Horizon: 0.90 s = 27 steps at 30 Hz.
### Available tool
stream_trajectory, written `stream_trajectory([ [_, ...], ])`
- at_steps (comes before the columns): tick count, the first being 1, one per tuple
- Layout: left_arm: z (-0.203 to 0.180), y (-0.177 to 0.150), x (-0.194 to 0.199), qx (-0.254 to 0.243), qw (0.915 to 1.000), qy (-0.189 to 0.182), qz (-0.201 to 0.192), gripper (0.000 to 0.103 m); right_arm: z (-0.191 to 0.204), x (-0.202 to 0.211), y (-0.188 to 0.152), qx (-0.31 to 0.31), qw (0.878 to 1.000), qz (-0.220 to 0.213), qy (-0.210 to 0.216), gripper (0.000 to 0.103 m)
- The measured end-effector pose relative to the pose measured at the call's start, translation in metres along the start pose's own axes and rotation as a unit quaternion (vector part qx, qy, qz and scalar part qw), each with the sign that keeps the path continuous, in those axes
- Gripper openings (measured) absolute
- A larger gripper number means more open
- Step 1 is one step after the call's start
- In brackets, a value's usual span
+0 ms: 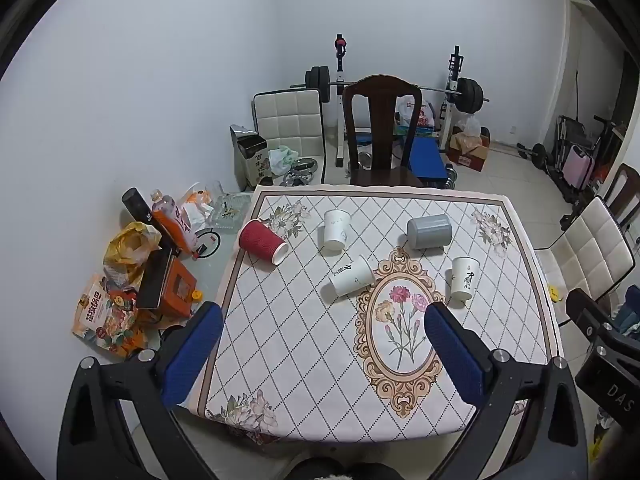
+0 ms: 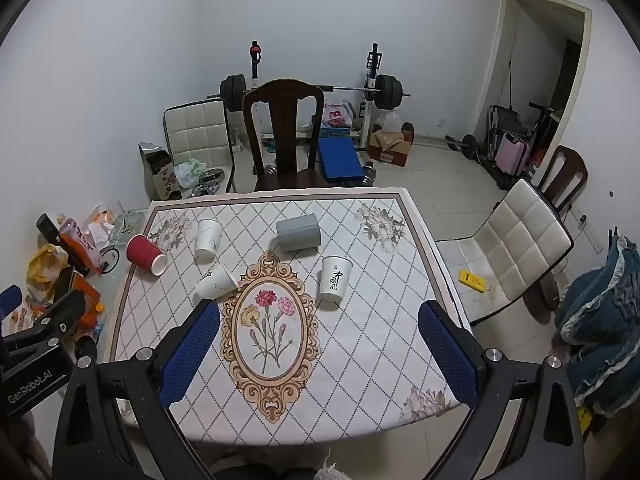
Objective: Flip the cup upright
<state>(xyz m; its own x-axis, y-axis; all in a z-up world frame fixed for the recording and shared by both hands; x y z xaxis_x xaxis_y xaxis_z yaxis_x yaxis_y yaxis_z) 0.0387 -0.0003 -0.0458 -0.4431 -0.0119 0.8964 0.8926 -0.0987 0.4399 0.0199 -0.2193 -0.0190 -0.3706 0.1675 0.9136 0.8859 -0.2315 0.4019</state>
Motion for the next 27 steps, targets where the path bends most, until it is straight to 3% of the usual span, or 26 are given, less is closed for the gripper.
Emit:
stream_trajectory([
  [27,-0.0022,0.0004,0.0002,-0.001,1.0000,0.000,-0.001,0.103,0.0003,0.0010,-0.0001,0.004,1.000,-0.008,-0.004,0.101],
])
Point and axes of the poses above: each gripper's, at about its wrist camera, not at the fingertips, and x roughly against the way its jaws point, z to its left, y to its top, the point moved 6 cm from there along -x, roughly the way its jaws point, and after that the axes turned 14 degrees about z, right-handed, at the moved point
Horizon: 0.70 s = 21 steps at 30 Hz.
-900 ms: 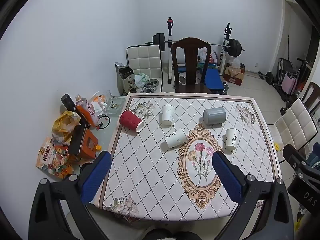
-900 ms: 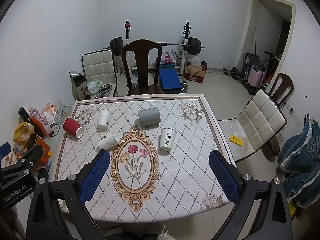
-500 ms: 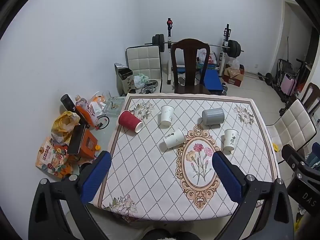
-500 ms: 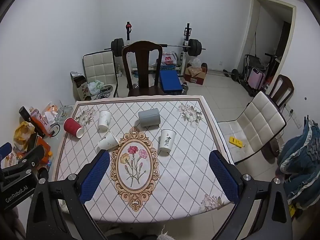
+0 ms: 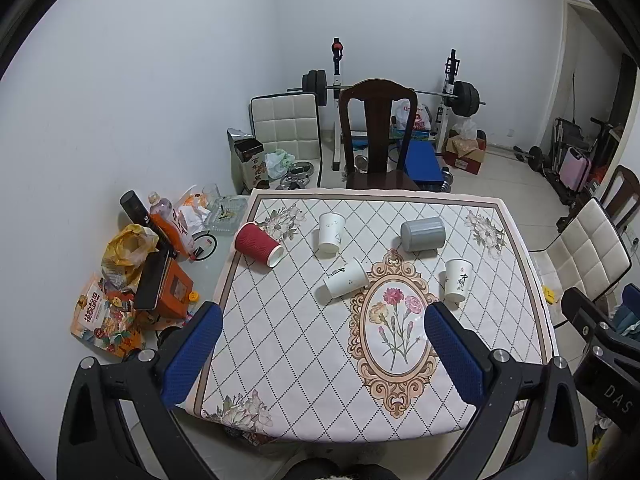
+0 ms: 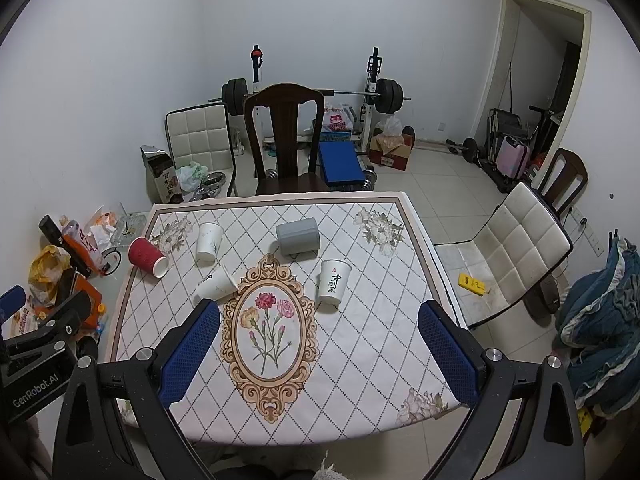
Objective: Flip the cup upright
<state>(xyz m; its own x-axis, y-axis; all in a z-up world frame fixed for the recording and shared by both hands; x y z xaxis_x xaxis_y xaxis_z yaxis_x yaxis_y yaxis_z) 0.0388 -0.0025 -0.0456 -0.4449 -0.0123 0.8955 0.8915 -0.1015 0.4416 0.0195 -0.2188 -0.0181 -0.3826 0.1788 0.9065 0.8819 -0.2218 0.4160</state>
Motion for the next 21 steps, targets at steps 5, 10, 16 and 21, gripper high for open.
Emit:
stream_trajectory([
  [5,0.000,0.000,0.000,0.001,1.0000,0.000,-0.001,0.103,0.000,0.000,0.000,0.000,1.000,-0.001,0.000,0.101],
  [10,-0.011,0.008,0.009,0.001,1.0000,0.001,-0.001,0.103,-0.002,0.001,0.000,0.001,1.000,-0.003,0.001,0.101],
  [16,-0.011,0.007,0.009,0.001,1.0000,0.000,-0.002,0.103,-0.002,0.004,0.002,0.001,1.000,-0.003,0.003,0.101],
  [21,-0.011,0.007,0.010,0.001,1.0000,0.000,-0.003,0.103,0.001,0.005,0.002,0.001,1.000,-0.003,0.004,0.101],
])
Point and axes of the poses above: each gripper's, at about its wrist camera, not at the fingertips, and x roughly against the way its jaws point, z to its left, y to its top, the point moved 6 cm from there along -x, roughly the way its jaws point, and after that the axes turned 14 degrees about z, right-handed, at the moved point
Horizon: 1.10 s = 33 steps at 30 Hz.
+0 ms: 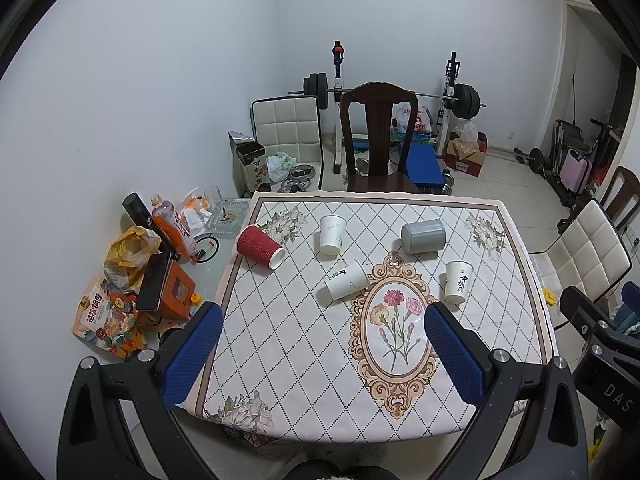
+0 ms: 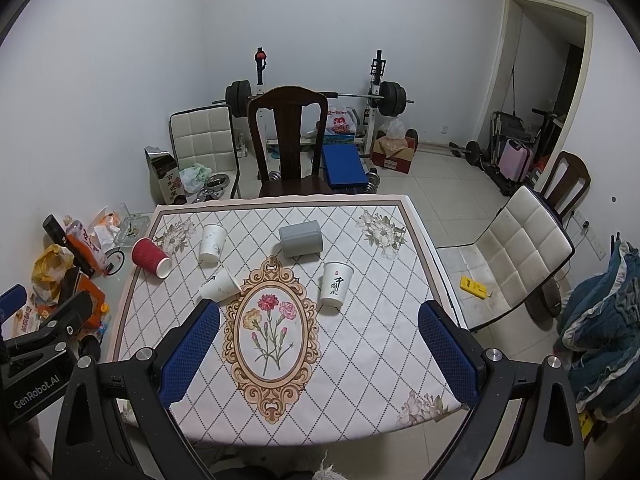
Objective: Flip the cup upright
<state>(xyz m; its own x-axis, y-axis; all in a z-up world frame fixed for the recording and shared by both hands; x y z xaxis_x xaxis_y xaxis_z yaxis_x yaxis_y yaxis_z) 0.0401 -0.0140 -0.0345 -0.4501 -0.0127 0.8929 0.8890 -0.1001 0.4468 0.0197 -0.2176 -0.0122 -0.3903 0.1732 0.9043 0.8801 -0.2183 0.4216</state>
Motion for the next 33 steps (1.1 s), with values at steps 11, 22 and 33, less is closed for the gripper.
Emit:
stream_trajectory([
  [11,0.0000,-0.0006,0.0003,0.001,1.0000,-0.001,-0.001,0.103,-0.0009,-0.0003,-0.0010,-0.001,1.000,-0.001,0.000,0.101],
  [22,-0.0004,-0.0008,0.0004,0.000,1.0000,0.000,-0.003,0.103,0.0012,0.0032,0.0053,-0.001,1.000,-0.001,0.001,0.101],
  [33,-0.0007,-0.0010,0.0009,0.001,1.0000,-0.001,-0.003,0.103,0.0000,0.0031,0.0039,-0.001,1.000,-0.002,0.001,0.101],
])
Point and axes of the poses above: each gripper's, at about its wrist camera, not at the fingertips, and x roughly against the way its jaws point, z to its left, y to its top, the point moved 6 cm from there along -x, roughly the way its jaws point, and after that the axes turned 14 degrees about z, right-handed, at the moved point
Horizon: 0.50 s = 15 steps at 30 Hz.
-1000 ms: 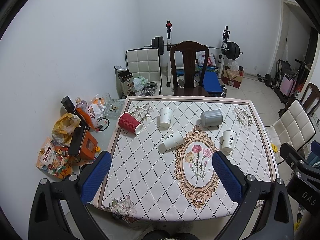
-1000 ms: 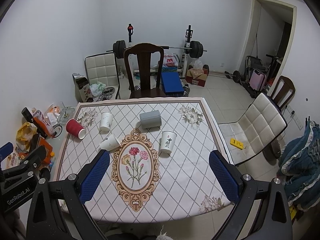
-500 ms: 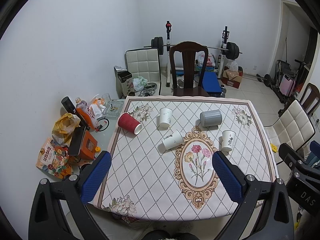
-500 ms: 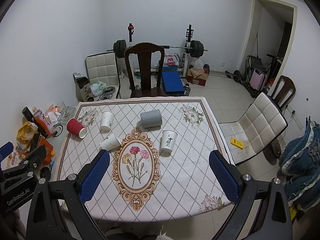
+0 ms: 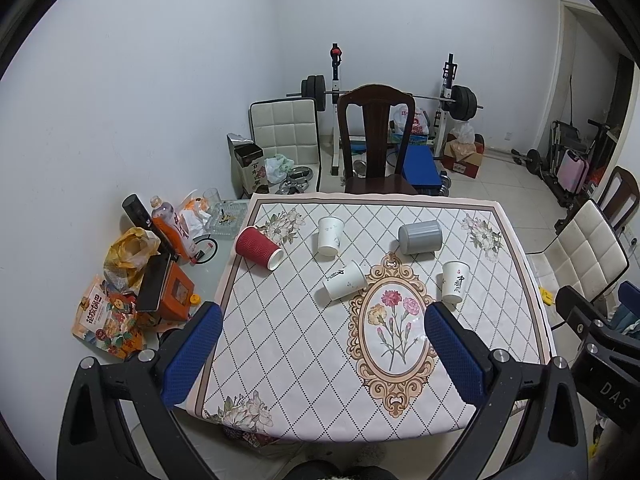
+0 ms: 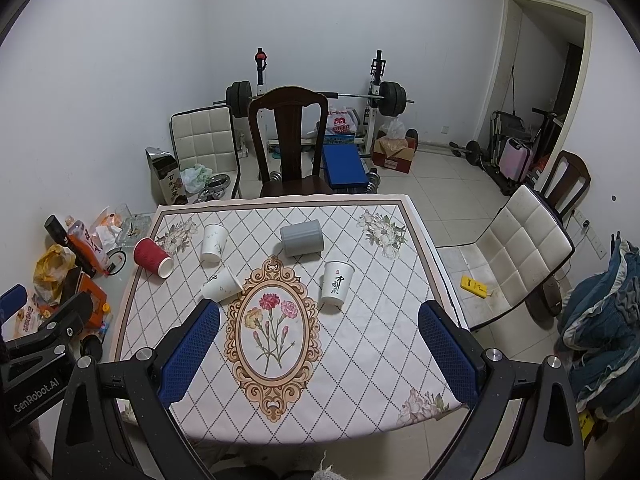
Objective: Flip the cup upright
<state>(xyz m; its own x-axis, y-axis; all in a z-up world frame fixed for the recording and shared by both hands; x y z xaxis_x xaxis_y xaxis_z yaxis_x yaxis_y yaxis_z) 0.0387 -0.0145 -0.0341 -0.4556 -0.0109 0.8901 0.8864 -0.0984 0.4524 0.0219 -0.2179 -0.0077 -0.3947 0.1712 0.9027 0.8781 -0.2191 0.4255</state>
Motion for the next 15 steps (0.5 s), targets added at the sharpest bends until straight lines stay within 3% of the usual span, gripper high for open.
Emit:
stream_trajectory([
  [15,-0.003,0.003,0.004,0.000,1.0000,-0.001,0.001,0.103,0.009,0.014,0.001,-0.001,1.000,-0.001,0.003,0.101],
])
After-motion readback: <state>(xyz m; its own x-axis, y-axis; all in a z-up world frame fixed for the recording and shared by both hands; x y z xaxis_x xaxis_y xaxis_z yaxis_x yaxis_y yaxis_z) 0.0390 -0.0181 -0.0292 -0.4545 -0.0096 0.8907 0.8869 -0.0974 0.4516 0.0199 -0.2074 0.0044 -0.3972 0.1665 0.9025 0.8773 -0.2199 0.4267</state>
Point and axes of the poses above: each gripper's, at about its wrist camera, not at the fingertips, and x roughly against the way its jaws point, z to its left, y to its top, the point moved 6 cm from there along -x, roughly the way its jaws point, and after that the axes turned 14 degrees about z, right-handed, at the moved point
